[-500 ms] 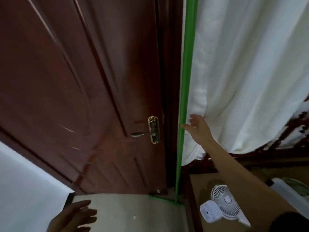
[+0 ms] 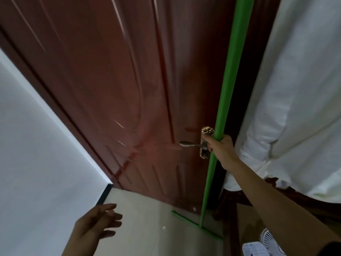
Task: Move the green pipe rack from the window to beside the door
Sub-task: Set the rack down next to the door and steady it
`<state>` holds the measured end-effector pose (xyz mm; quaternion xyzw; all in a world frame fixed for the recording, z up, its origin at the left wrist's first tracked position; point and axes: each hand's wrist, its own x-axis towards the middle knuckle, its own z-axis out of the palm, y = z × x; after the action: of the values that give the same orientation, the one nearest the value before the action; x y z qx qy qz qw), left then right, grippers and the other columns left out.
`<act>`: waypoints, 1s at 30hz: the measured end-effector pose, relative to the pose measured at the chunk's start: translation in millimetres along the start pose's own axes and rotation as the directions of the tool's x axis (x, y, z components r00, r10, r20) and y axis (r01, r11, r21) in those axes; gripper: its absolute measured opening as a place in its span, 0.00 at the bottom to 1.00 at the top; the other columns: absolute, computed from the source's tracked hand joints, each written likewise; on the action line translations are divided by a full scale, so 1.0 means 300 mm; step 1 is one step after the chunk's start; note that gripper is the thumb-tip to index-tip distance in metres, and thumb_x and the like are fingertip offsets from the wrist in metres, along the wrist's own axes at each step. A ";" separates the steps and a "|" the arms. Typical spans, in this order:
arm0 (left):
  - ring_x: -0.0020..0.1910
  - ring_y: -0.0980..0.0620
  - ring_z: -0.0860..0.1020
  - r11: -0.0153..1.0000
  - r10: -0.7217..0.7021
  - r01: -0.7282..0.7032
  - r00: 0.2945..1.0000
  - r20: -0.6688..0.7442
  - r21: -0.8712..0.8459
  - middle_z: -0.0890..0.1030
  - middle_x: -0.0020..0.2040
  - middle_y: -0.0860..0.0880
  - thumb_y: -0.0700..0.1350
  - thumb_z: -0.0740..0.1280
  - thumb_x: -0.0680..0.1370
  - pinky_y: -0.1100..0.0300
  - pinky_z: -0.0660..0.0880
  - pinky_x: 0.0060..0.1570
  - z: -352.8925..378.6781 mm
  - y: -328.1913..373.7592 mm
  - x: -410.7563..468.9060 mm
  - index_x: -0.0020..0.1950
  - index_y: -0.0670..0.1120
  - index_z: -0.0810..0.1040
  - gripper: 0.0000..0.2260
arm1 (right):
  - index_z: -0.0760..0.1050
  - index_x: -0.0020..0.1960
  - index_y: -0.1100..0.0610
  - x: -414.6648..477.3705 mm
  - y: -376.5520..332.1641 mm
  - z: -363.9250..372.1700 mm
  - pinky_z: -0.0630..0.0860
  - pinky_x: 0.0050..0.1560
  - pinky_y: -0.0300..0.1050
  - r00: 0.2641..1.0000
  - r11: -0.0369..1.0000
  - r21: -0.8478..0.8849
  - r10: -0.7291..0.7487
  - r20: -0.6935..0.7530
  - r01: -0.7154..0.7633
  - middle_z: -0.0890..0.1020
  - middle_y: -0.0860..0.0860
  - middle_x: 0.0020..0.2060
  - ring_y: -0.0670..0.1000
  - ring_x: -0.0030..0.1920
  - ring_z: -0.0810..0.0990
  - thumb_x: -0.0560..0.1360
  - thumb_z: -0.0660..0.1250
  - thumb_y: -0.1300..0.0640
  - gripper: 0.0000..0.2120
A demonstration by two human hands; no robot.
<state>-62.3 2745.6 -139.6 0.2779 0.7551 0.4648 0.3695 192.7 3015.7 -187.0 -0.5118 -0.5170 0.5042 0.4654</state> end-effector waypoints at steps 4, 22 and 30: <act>0.44 0.35 0.83 0.999 0.022 -0.023 0.998 -0.054 -0.025 0.86 0.39 0.40 0.34 0.63 0.78 0.40 0.77 0.49 -0.080 -0.002 0.015 0.50 0.38 0.81 0.07 | 0.69 0.28 0.53 -0.005 -0.048 0.173 0.73 0.34 0.38 0.994 1.000 0.001 0.007 0.109 -0.007 0.70 0.51 0.23 0.45 0.23 0.74 0.73 0.71 0.57 0.17; 0.43 0.51 0.84 0.957 0.281 -0.264 0.946 -0.160 0.122 0.85 0.45 0.47 0.41 0.61 0.80 0.50 0.81 0.49 -0.645 0.154 0.398 0.55 0.47 0.80 0.09 | 0.67 0.31 0.56 -0.042 -0.110 1.153 0.69 0.27 0.40 0.940 0.996 -0.088 0.049 0.338 -0.020 0.70 0.50 0.23 0.48 0.25 0.70 0.71 0.72 0.53 0.16; 0.49 0.42 0.82 0.917 0.387 -0.369 0.913 -0.126 0.150 0.83 0.50 0.40 0.44 0.64 0.78 0.47 0.79 0.51 -0.753 0.348 0.641 0.53 0.43 0.79 0.08 | 0.73 0.38 0.59 -0.065 -0.167 1.567 0.68 0.28 0.40 0.870 0.998 -0.067 0.023 0.493 0.011 0.70 0.51 0.25 0.47 0.23 0.68 0.71 0.72 0.53 0.12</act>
<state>-349.0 2823.3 -35.8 0.4046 0.7401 0.5002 0.1957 -278.3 2976.8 -163.8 -0.3833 -0.6336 0.6018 0.2990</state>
